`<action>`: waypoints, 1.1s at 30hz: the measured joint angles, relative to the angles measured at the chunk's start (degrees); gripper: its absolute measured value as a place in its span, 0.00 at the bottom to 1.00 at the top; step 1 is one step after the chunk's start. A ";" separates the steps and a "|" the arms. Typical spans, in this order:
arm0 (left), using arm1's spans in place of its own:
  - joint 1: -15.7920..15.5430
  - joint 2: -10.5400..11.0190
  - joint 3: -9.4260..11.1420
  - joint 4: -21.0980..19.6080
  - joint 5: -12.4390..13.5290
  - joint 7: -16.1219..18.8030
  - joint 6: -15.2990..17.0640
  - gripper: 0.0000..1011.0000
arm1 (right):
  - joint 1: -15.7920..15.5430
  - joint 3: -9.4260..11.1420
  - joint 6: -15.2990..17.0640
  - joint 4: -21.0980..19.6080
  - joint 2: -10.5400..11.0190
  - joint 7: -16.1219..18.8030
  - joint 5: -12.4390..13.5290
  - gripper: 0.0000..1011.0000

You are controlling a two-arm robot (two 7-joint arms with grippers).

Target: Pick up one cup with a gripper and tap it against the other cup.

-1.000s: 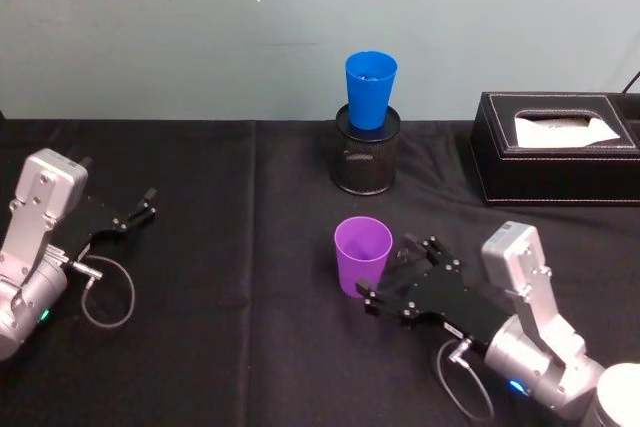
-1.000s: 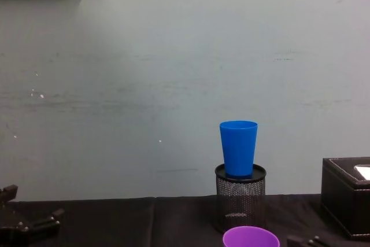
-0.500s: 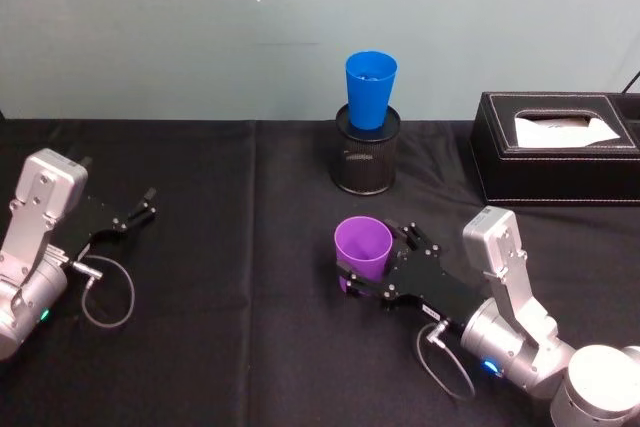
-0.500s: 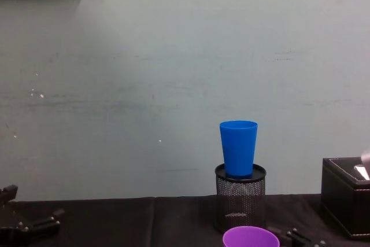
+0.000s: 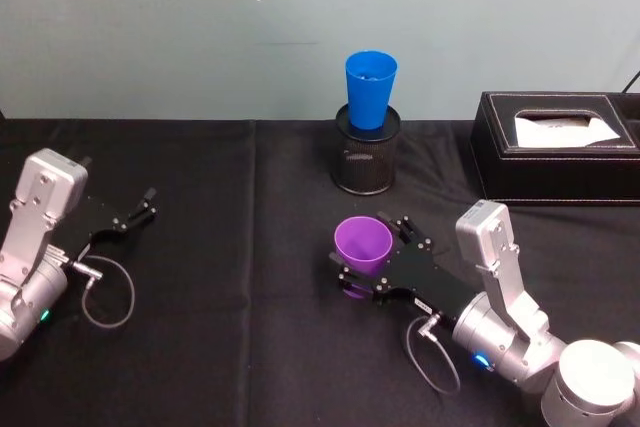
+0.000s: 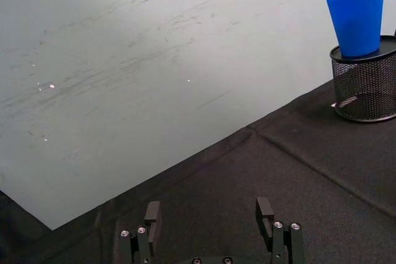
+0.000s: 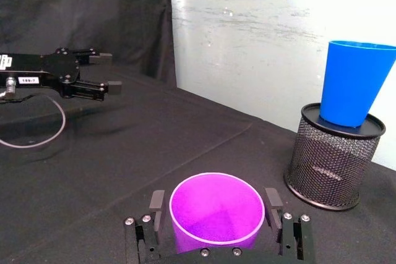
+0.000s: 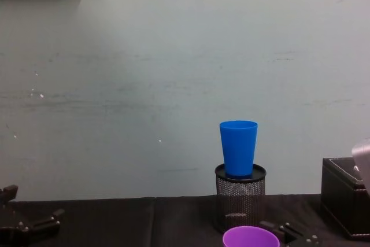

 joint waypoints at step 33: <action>0.00 0.00 0.00 0.00 0.00 0.00 0.00 0.99 | 0.05 -0.21 0.08 -0.09 0.26 -0.10 0.05 0.76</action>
